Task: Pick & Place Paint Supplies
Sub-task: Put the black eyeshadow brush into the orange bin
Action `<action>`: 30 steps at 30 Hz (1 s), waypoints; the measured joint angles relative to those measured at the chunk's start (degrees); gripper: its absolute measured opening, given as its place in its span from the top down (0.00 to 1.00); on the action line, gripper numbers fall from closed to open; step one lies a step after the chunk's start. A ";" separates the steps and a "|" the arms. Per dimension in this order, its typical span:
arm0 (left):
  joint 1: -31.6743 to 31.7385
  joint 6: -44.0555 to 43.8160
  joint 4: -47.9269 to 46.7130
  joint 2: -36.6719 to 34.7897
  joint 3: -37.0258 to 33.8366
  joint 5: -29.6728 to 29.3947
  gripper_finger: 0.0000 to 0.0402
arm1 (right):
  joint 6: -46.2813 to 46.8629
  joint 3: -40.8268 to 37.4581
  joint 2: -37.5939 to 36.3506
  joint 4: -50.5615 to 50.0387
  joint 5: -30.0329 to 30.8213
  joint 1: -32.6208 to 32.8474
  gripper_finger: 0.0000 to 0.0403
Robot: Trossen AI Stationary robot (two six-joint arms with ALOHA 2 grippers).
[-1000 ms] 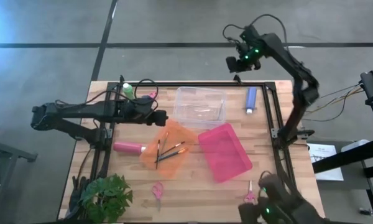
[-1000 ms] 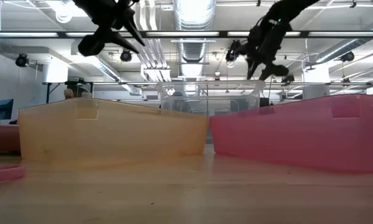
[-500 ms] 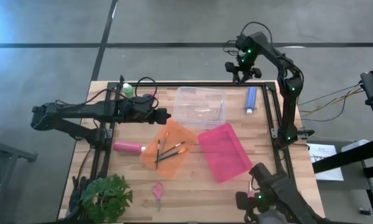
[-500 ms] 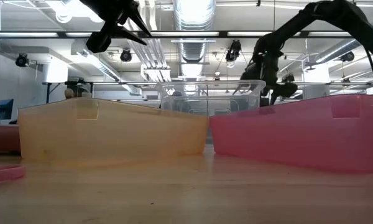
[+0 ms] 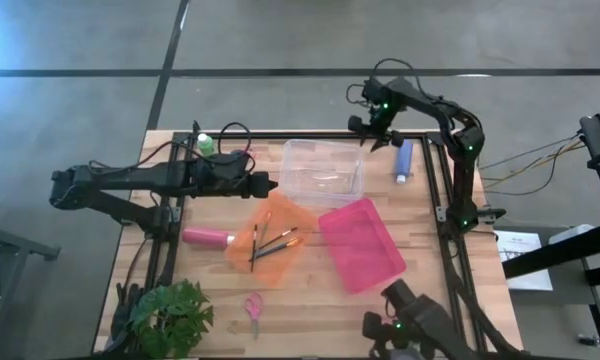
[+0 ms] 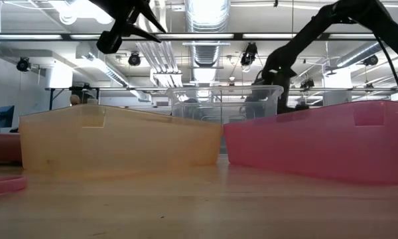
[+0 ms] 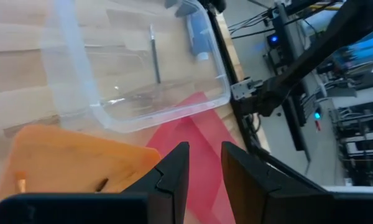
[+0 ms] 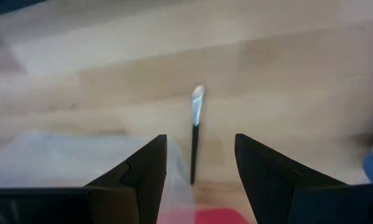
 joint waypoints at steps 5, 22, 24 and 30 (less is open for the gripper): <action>0.02 -1.23 0.74 -0.02 0.00 0.54 0.75 | 3.26 -5.23 -0.59 4.38 -0.70 -0.19 0.54; 0.48 -4.47 0.90 -0.02 0.00 1.16 0.75 | 16.00 -11.76 -0.63 17.22 -3.94 1.75 0.54; 0.48 -4.68 0.90 -0.02 0.00 1.16 0.75 | 15.86 -11.69 -0.66 17.17 -3.87 1.25 0.54; 0.48 -5.80 0.90 -0.02 0.00 1.50 0.75 | 15.85 -12.68 -0.66 17.03 -3.48 1.33 0.55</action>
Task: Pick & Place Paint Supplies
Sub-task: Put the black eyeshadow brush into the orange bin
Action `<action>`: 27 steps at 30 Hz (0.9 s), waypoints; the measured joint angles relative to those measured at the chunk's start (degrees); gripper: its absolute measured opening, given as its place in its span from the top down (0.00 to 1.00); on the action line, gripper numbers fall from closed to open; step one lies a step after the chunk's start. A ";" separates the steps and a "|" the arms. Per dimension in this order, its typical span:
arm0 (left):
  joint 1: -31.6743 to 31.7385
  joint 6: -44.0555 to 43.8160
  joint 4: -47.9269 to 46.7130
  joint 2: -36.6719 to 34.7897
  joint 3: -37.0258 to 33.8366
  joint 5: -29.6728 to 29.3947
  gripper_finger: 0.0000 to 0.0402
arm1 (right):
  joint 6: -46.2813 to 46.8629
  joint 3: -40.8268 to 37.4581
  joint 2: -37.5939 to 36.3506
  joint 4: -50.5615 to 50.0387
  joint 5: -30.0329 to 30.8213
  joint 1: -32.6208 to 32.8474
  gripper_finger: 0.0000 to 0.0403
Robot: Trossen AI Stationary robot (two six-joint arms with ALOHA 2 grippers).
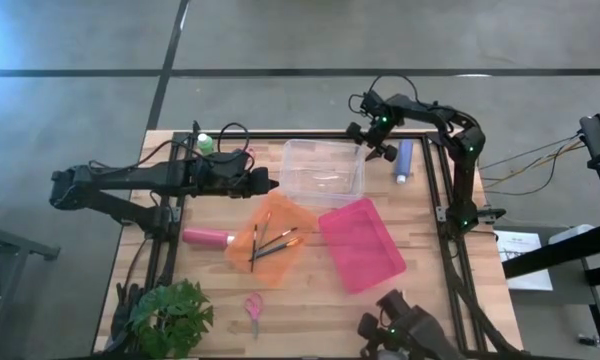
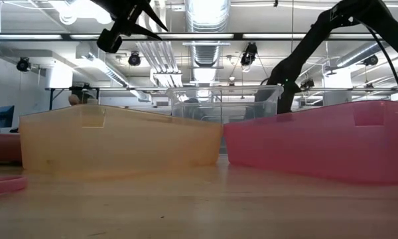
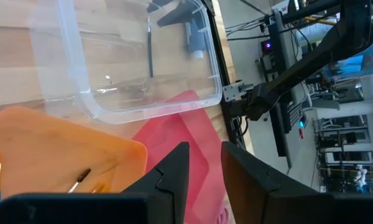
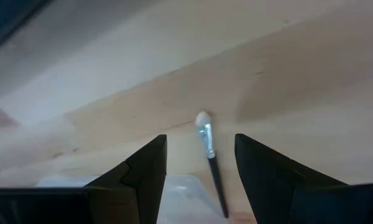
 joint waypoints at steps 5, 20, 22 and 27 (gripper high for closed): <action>-0.02 -0.37 0.41 0.00 0.00 0.13 0.75 | 2.14 -0.84 0.00 1.29 1.43 0.75 0.55; -0.04 -0.82 1.73 0.00 0.00 1.62 0.75 | 5.58 -1.36 0.00 1.75 5.16 2.55 0.55; -0.04 -0.82 1.73 0.00 0.00 1.61 0.75 | 6.07 -1.36 0.05 1.77 5.89 2.89 0.55; -0.11 -0.77 1.90 0.00 0.00 1.63 0.75 | 7.14 -1.23 0.66 1.72 6.06 3.74 0.55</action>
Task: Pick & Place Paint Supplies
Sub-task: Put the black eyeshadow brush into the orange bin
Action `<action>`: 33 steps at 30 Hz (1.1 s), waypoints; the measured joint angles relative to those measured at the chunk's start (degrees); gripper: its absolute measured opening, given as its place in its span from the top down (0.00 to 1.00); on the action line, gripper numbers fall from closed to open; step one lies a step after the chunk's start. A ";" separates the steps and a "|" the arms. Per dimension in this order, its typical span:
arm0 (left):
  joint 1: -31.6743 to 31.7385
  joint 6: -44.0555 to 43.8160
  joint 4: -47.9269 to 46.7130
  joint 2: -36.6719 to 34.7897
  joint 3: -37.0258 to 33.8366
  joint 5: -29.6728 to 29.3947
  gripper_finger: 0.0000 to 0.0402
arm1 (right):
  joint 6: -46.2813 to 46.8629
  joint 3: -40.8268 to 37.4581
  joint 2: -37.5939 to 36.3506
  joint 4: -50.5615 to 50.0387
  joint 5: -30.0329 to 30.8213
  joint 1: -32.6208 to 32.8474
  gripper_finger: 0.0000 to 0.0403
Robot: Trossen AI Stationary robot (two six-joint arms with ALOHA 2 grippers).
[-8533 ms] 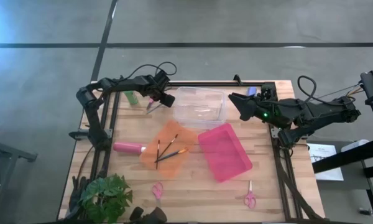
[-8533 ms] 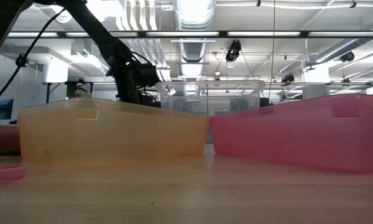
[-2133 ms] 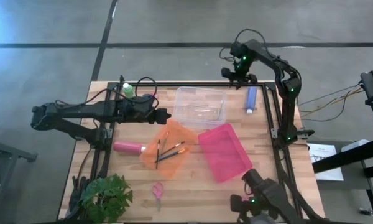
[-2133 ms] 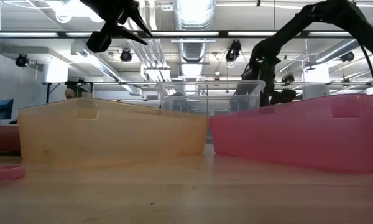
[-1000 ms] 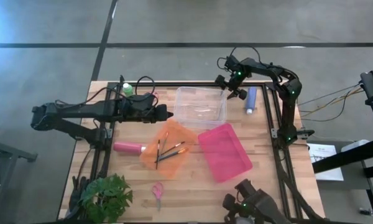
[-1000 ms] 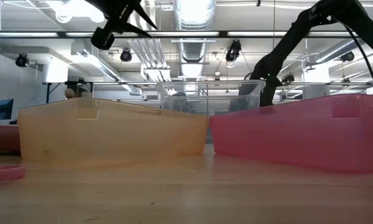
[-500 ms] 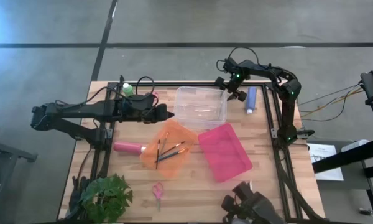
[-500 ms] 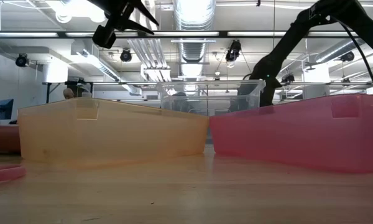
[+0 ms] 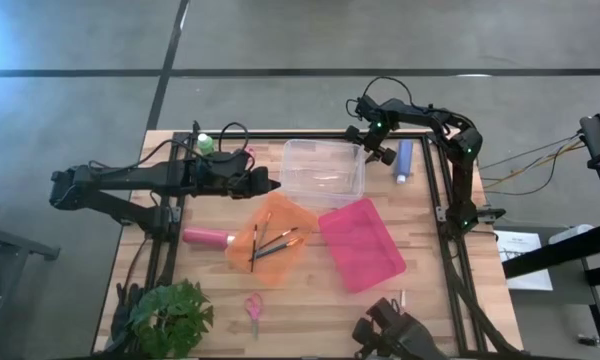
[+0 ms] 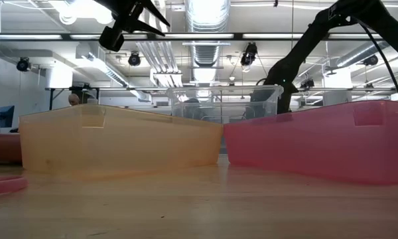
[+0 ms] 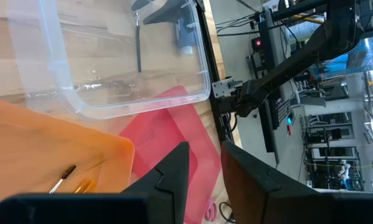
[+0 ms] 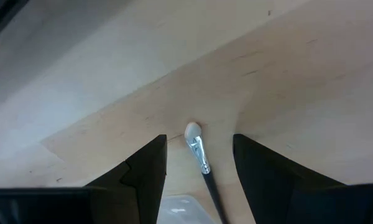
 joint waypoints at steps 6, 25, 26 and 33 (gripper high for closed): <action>0.00 0.04 0.56 -0.02 0.02 0.00 0.75 | 3.58 0.07 0.09 0.36 2.92 1.70 0.55; 0.00 0.63 0.87 -0.02 0.02 0.02 0.75 | 2.33 0.22 0.07 1.31 5.94 2.34 0.96; 0.00 0.61 0.90 -0.02 0.04 0.02 0.75 | 2.13 0.22 -0.15 1.31 6.23 2.34 0.97; 0.00 0.42 1.52 -0.02 0.04 0.02 0.75 | -0.37 0.06 -1.66 1.10 9.15 2.38 0.97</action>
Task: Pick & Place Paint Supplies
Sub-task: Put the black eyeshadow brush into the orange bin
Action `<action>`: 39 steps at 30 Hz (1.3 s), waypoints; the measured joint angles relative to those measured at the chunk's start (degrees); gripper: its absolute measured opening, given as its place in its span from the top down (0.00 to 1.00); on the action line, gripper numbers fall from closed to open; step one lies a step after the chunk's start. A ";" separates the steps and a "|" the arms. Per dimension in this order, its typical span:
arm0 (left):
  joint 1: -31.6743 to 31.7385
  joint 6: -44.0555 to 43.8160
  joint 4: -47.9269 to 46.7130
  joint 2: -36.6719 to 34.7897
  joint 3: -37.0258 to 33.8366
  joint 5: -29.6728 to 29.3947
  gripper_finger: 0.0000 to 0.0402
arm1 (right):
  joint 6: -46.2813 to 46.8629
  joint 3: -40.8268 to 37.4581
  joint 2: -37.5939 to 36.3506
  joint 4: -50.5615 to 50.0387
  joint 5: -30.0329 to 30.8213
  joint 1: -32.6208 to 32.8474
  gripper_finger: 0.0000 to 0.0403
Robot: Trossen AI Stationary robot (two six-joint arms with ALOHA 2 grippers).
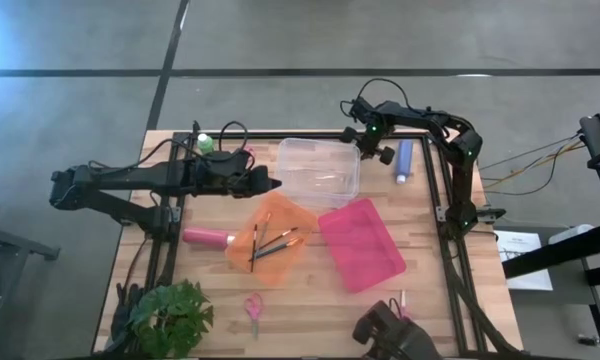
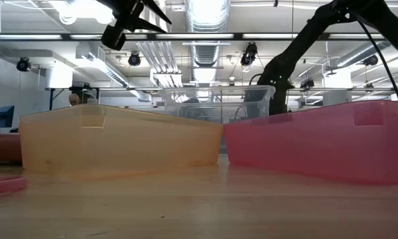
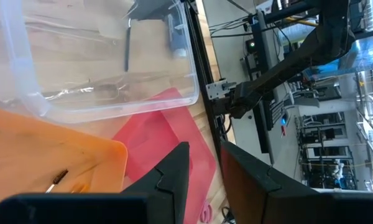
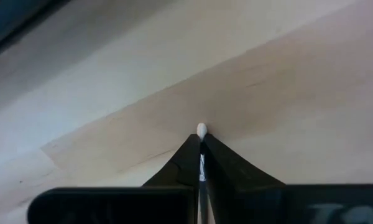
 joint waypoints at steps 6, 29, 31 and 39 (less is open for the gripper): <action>0.00 0.00 1.60 0.00 -0.01 0.00 0.75 | -2.79 -0.45 -2.15 -2.25 0.38 -0.11 0.97; 0.00 1.12 3.01 0.00 -0.02 0.15 0.75 | -6.80 -13.78 -26.98 7.99 5.99 -2.16 0.98; 0.00 1.59 3.04 0.00 -0.01 0.25 0.75 | -7.76 -14.60 -29.70 7.89 8.06 -2.16 0.98; 0.00 3.28 3.03 0.00 -0.02 0.84 0.75 | -8.89 -18.74 -41.40 6.52 10.60 -1.61 0.98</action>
